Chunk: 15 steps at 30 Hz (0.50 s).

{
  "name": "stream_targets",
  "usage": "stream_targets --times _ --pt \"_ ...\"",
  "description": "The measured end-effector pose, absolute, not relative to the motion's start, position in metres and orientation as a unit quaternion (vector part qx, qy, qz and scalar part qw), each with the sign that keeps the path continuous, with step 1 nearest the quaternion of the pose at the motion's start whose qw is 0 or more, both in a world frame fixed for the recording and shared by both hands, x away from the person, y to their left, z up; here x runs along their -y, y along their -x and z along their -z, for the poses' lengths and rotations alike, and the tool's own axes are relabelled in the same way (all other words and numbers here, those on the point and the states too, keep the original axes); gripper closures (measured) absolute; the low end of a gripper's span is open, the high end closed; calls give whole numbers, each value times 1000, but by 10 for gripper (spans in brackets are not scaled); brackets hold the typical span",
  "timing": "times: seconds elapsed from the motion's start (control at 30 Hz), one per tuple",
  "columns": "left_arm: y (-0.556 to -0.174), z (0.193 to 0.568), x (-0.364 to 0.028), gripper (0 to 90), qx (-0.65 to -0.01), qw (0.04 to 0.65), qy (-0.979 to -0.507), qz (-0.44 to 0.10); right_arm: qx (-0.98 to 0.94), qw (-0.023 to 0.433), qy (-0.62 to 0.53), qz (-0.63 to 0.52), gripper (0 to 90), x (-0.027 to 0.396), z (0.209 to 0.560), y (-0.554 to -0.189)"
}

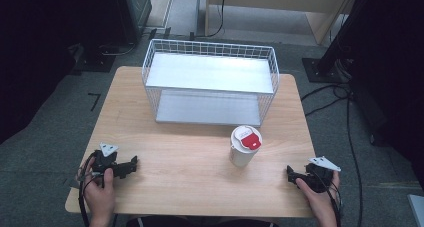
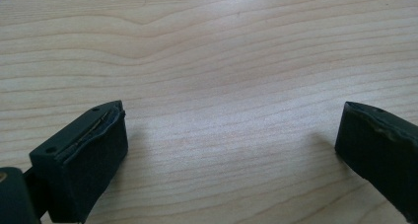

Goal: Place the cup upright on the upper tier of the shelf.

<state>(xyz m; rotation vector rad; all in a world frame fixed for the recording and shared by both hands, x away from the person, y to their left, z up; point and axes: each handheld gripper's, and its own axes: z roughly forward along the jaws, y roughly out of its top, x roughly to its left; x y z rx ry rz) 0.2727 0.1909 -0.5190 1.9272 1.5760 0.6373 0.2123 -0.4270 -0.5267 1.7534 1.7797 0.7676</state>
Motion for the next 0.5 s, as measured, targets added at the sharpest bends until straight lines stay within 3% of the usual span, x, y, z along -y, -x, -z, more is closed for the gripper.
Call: stream_targets --times 0.5 --pt "-273 519 -191 0 -588 281 -720 -238 -673 244 -622 -317 1 403 521 -210"
